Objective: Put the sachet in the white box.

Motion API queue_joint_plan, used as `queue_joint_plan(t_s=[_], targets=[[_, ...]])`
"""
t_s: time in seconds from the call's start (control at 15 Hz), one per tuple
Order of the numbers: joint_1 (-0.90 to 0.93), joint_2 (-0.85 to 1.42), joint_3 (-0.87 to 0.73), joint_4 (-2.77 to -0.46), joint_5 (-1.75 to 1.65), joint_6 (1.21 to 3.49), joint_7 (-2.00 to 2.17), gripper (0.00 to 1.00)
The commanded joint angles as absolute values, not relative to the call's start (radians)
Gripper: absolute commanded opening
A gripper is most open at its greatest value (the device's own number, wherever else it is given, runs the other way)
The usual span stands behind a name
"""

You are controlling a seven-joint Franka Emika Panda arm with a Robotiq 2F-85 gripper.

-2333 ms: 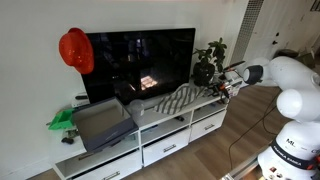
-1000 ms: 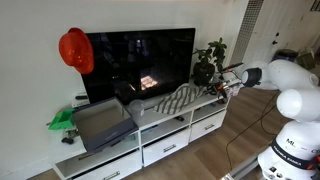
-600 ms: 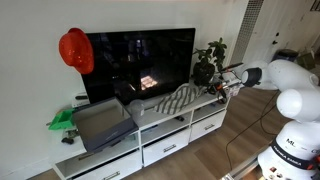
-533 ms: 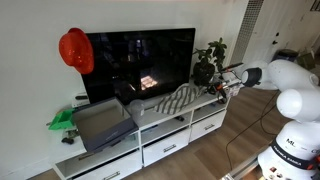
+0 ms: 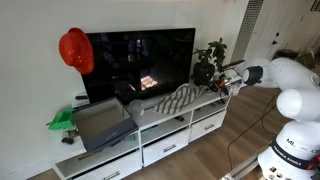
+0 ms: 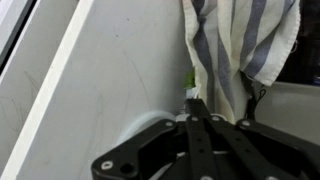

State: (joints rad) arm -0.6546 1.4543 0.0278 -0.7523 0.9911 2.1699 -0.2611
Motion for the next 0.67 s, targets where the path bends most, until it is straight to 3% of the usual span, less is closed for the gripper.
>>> queue_joint_plan(t_s=[0.0, 0.6], targets=[[-0.671, 1.355, 0.012, -0.836, 0.982, 2.118, -0.264, 0.0], [-0.666, 1.12, -0.047, -1.078, 1.001, 2.14, -0.272, 0.0]])
